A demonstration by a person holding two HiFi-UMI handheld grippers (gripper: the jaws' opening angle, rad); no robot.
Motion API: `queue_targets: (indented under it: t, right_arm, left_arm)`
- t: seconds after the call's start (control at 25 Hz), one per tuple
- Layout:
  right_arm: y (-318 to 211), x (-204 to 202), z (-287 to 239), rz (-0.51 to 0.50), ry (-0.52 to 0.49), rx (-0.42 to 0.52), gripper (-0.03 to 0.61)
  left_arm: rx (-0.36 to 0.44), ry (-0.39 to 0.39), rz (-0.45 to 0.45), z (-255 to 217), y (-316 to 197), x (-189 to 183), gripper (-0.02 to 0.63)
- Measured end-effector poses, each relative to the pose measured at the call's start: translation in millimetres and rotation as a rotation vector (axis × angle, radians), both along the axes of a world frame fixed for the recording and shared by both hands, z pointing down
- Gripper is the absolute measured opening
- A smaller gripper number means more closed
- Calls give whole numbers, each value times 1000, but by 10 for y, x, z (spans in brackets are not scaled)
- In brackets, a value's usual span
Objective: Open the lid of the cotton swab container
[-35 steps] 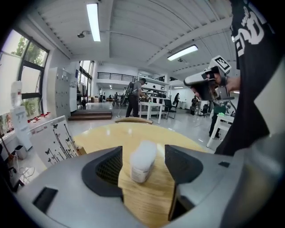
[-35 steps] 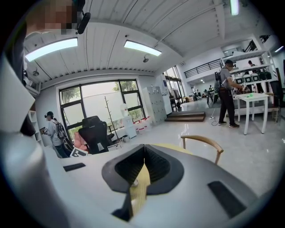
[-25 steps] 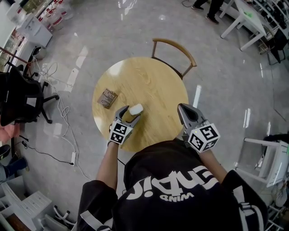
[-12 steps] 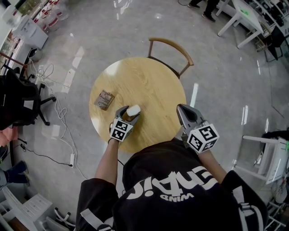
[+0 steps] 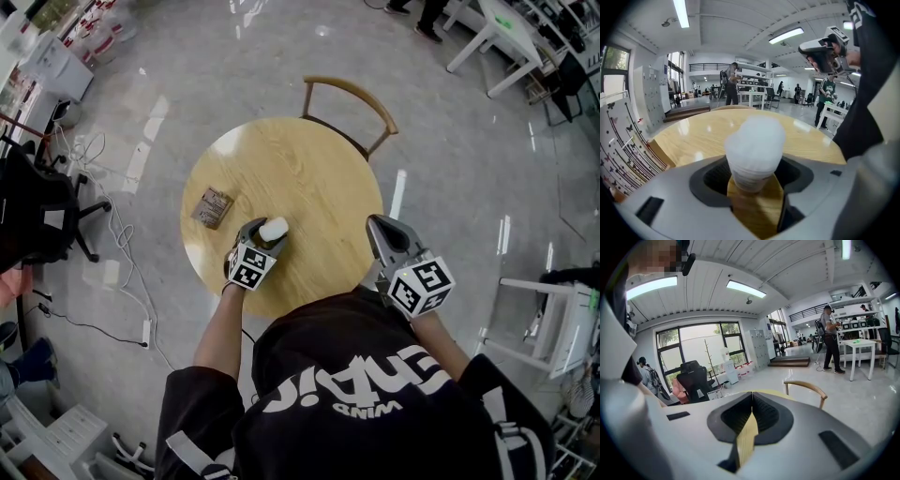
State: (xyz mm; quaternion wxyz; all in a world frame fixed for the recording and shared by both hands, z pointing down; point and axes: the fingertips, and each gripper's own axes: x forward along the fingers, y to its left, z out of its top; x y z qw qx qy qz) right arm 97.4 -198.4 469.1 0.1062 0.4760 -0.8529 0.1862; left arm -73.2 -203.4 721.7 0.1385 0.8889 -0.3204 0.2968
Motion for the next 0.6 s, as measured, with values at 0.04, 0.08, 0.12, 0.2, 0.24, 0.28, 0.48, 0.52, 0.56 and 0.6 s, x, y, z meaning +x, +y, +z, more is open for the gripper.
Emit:
queue_targets:
  t: [0.04,0.08,0.12,0.2,0.24,0.28,0.48,0.52,0.56,0.6]
  right_arm:
    - [-3,-2,1,1,0,0,2]
    - [-4,-6,2,1,1,-1,2]
    - [-3,-11,2,0,1,-1,2]
    - [1,-18,3,-1,1,-1,2]
    - [5,-17,4,-2,1,-1,2]
    - [10,-12,4,-2,1,-2,2]
    - [30,21,-9,1,3,-3,2]
    - [29,26,-5,2,3,-3,2]
    - [27,28,1,2,3,-4,2]
    - [25,29,9,2,3,-4,2]
  left_arm:
    - [2,-3,3,0,1,-1,287]
    - [4,-5,5,-1,2,-2,282]
    - [7,-7,8,-3,4,-3,278]
    - [7,-7,11,-3,8,-1,270]
    - [3,-5,11,0,12,1,270]
    - [-2,-2,12,-1,16,7,268]
    - [-13,2,35,-33,57,53,265]
    - [-14,2,39,-31,63,61,265]
    - [-14,2,42,-26,68,68,264]
    - [-15,1,43,-19,72,71,264]
